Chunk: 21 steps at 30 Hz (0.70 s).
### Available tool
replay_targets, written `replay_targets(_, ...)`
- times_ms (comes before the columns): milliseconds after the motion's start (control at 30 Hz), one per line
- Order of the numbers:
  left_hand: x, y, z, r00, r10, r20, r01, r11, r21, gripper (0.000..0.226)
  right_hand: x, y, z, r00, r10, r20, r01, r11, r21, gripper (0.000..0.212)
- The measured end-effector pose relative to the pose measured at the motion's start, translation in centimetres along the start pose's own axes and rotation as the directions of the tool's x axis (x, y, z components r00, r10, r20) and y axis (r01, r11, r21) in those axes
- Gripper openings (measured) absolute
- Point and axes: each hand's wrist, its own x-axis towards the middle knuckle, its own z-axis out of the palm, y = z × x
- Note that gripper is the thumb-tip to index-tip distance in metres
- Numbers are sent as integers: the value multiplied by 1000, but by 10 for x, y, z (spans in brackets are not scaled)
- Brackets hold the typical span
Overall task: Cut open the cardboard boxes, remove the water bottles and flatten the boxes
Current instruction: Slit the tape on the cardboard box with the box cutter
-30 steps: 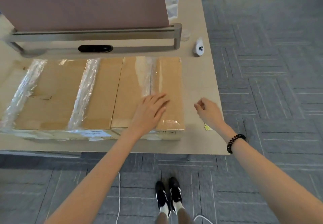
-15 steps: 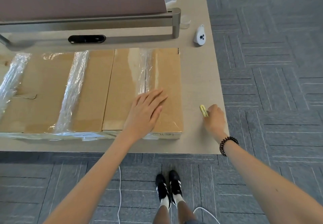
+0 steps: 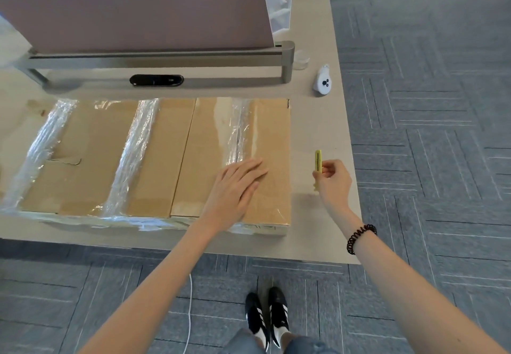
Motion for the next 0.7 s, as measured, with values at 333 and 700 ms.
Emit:
replay_targets(333, 6, -25, -19, 988, -147, -55, 138, 981, -139, 33, -14, -81, 17, 965, -257, 45, 250, 961, 121, 18)
replay_targets(700, 40, -84, -41, 991, -137, -6, 135, 982, -134, 33, -8, -117, 73, 955, -194, 224, 155, 971, 180, 13)
